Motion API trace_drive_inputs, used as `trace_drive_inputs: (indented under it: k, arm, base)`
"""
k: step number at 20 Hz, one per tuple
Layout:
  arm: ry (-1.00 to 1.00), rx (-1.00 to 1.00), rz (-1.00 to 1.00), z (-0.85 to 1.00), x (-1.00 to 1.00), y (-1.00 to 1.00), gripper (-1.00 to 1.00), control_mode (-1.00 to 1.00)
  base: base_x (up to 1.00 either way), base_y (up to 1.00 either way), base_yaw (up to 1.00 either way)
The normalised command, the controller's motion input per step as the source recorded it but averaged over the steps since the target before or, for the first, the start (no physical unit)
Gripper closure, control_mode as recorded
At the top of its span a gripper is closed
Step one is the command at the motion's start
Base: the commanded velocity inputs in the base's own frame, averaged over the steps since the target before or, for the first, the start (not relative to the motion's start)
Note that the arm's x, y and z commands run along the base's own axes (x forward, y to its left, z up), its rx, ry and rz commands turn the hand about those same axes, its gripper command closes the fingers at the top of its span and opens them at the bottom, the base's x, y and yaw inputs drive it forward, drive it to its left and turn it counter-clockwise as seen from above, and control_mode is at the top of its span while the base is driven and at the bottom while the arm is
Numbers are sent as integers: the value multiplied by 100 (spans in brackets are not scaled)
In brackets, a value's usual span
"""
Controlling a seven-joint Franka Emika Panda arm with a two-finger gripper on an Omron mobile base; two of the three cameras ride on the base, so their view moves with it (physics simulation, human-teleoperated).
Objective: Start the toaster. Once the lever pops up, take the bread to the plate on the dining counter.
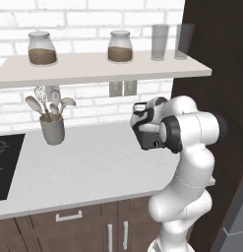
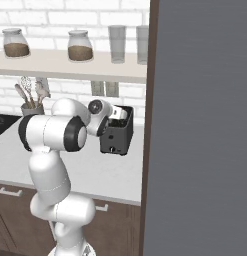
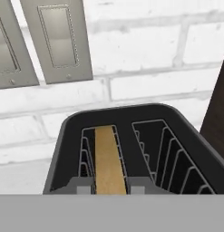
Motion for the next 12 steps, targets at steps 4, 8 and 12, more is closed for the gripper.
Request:
trace_drive_inputs:
  k: [4, 8, 12]
  arm:
    - [-16, 0, 0, 2, -9, -5, 100, -100]
    - [-11, 1, 0, 28, -11, -1, 100, -100]
    - [-13, 4, 0, 59, -26, -6, 100, -100]
  base:
    - [0, 0, 0]
    - [0, 0, 0]
    - [0, 0, 0]
